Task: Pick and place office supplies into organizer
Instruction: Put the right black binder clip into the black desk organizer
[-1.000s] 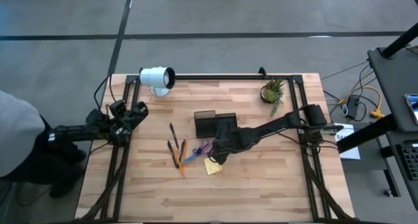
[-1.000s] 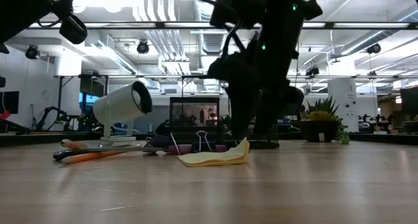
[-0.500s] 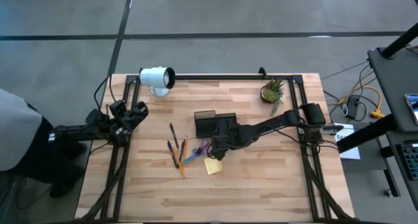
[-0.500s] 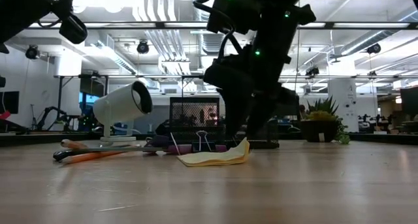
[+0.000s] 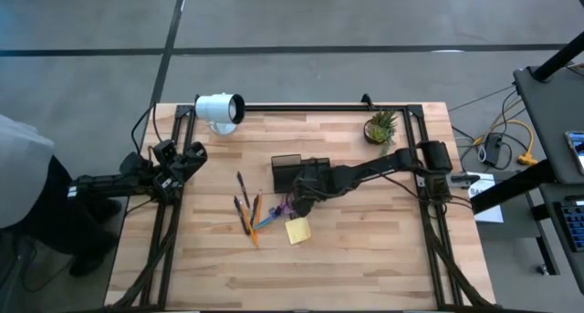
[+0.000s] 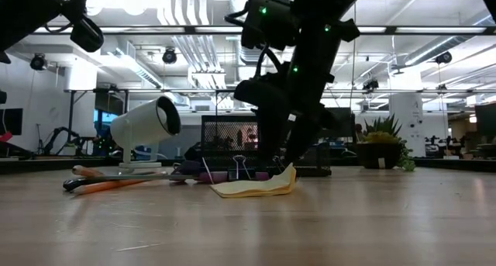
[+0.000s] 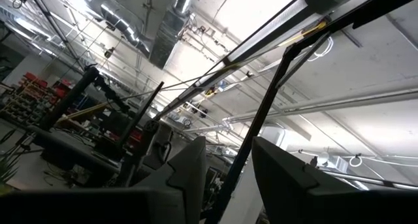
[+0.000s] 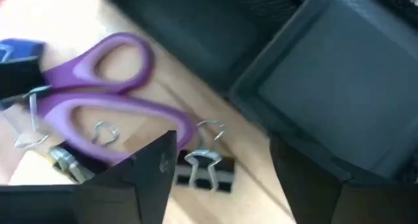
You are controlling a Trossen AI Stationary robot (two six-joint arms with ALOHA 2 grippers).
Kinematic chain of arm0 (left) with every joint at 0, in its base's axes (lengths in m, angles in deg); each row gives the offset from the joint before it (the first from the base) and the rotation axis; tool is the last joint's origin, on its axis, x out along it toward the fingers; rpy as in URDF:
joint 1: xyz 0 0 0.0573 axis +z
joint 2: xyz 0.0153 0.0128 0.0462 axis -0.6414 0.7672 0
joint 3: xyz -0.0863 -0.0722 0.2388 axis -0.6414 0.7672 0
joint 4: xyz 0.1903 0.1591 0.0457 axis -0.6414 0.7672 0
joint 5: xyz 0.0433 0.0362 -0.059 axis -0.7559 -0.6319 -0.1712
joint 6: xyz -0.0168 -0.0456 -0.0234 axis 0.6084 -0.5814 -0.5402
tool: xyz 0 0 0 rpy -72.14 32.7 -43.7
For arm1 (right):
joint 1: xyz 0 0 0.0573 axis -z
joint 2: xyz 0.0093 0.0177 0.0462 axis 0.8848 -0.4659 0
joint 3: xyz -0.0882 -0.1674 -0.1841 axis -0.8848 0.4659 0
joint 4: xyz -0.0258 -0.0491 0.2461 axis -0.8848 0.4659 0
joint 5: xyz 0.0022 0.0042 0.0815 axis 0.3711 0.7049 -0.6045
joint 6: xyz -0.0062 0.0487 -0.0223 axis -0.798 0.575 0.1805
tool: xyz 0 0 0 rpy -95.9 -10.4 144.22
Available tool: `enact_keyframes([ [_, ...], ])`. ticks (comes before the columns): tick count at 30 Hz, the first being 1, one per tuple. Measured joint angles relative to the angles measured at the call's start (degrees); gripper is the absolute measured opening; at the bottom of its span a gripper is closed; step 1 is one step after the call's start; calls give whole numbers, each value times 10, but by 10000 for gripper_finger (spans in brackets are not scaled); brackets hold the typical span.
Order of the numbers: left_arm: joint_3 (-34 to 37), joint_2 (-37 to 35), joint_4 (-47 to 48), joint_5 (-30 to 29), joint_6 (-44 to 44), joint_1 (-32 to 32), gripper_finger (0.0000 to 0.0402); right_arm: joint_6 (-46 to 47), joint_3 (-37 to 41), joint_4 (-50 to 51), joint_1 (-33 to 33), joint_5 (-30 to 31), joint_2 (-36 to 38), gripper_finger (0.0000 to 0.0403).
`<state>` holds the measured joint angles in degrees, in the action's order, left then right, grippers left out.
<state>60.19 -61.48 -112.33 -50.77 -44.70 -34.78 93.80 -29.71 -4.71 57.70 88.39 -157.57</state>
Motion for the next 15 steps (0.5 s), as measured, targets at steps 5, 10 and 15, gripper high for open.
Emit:
enact_keyframes([
  [5, 0, 0, 0, 0, 0, 0, 109, -8, 0, 3, 4, 0, 0, 169],
  [10, 0, 0, 0, 0, 0, 0, 109, 3, 0, 25, 1, 0, 0, 135],
  [15, 0, 0, 0, 0, 0, 0, 109, 8, 0, 33, -1, -11, 0, 125],
])
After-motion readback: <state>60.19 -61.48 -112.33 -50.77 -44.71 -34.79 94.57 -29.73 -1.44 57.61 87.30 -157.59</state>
